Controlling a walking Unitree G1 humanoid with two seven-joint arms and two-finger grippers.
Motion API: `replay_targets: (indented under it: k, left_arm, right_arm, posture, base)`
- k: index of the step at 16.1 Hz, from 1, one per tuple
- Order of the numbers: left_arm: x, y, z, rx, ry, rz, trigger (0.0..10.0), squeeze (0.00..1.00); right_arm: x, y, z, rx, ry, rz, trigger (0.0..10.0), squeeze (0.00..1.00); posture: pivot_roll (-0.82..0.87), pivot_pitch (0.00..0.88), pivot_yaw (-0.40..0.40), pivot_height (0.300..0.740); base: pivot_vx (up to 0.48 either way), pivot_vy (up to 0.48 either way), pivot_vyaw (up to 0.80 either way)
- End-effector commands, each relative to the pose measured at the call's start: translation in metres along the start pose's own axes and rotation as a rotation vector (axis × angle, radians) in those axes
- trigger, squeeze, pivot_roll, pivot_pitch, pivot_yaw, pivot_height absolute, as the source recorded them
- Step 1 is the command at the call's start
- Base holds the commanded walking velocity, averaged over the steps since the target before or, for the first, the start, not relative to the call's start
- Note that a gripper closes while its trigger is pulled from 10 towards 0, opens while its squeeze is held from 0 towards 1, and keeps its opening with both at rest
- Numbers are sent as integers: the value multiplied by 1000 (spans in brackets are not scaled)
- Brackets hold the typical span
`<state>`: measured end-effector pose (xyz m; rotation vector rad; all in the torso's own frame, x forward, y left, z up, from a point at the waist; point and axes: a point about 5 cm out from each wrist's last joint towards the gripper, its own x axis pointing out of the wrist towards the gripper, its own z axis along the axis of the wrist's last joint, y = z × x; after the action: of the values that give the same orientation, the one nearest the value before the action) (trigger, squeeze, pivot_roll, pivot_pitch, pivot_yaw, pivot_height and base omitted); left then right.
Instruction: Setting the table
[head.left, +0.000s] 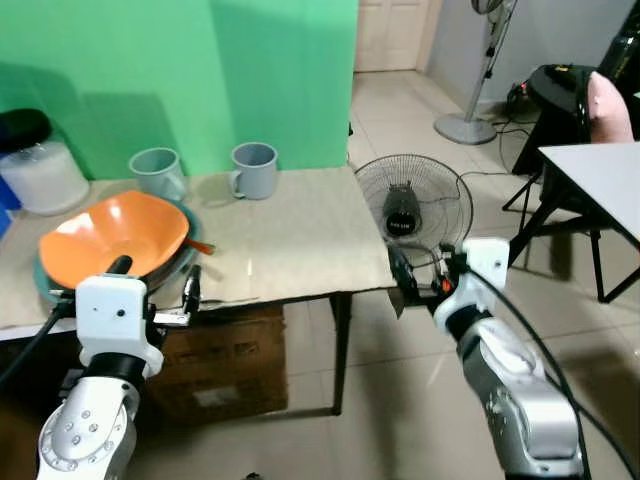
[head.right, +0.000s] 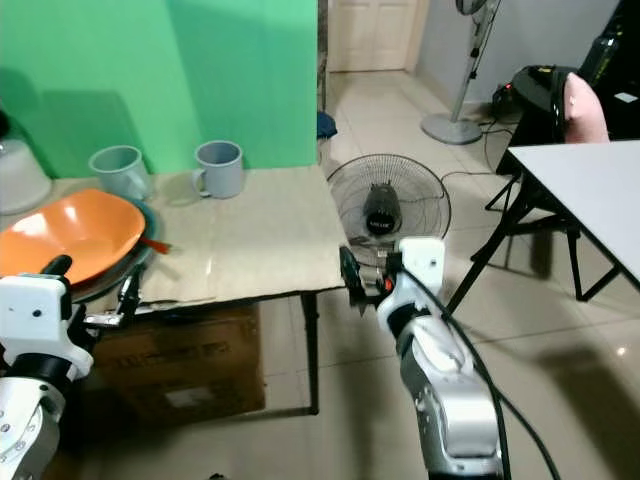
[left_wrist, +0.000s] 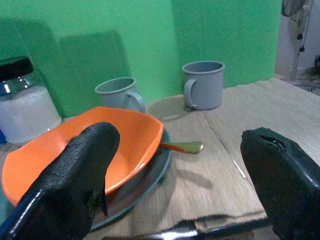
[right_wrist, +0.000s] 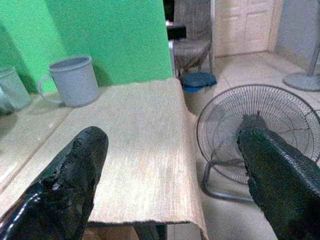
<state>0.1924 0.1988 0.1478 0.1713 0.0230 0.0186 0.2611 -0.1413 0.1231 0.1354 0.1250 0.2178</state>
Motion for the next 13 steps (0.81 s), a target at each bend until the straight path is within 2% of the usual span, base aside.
replay_targets:
  k: [1, 4, 5, 7, 9, 12, 13]
  left_arm:
    - [-1, -2, 1, -3, 2, -7, 10000, 0]
    - [-1, -1, 0, -3, 6, 1, 10000, 0]
    - [-3, 0, 3, -43, -9, 44, 10000, 0]
    - [-4, 0, 2, -22, -1, 40, 10000, 0]
    - [-5, 0, 4, -39, -13, 36, 10000, 0]
    - [-6, 1, 4, -26, -13, 34, 10000, 0]
    - [-7, 1, 4, -26, -13, 34, 10000, 0]
  right_arm:
    - [-2, -4, -2, 7, 15, -22, 10000, 0]
    - [-1, -3, -2, 13, 17, -18, 10000, 0]
    - [0, -1, -3, 23, 27, -2, 10000, 0]
    - [0, 1, -4, 27, 36, 15, 10000, 0]
    - [0, 6, -3, 9, 41, 55, 10000, 0]
    - [2, 7, -3, 3, 37, 50, 10000, 0]
    - [3, 6, -3, 18, 40, 42, 10000, 0]
  posture:
    - [-31, 6, 41, 740]
    - [-26, 6, 35, 740]
    - [-21, 6, 31, 740]
    - [-17, 8, 32, 740]
    - [-15, 11, 36, 740]
    - [-11, 11, 34, 740]
    - [-8, 12, 32, 740]
  base:
    - [0, 364, 0]
    - [0, 365, 0]
    - [0, 0, 0]
    - [0, 0, 0]
    - [0, 0, 0]
    - [275, 0, 779]
    - [304, 0, 0]
